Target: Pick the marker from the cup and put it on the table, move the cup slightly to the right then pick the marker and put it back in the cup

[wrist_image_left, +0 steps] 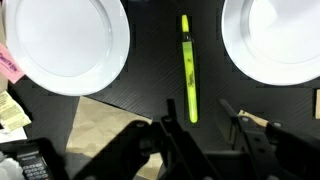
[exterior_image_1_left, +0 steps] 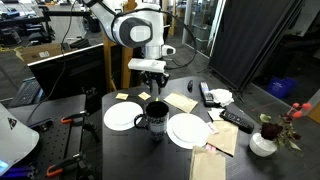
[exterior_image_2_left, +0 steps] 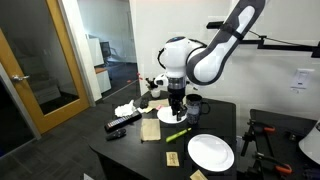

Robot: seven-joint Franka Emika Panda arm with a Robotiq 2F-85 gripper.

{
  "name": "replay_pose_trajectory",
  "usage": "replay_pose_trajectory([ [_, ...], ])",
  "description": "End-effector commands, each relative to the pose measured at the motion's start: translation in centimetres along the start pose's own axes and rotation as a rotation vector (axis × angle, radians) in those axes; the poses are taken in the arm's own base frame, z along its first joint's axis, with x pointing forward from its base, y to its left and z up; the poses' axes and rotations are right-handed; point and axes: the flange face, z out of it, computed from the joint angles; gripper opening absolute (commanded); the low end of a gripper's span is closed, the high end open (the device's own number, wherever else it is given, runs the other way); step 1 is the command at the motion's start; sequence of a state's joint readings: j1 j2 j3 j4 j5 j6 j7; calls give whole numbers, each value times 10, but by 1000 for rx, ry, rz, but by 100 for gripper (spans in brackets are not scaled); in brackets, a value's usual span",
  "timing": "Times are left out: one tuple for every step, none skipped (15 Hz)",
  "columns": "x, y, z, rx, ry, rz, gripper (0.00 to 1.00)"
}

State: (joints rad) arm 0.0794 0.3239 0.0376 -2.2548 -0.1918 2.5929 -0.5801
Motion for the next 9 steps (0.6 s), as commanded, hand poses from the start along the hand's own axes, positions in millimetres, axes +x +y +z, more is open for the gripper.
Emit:
replay_pose_trajectory([
  [2,2,-16,6,22,22,75],
  [3,3,-21,2,27,25,84],
  [2,3,-26,6,36,30,90],
  [2,4,-32,9,45,40,98],
  [2,4,-38,11,56,52,100],
  [0,5,-48,-1,60,74,100],
  [-2,6,-58,-18,60,92,100],
  [-4,8,-69,-36,65,124,100],
  [-6,10,-80,-51,74,148,100],
])
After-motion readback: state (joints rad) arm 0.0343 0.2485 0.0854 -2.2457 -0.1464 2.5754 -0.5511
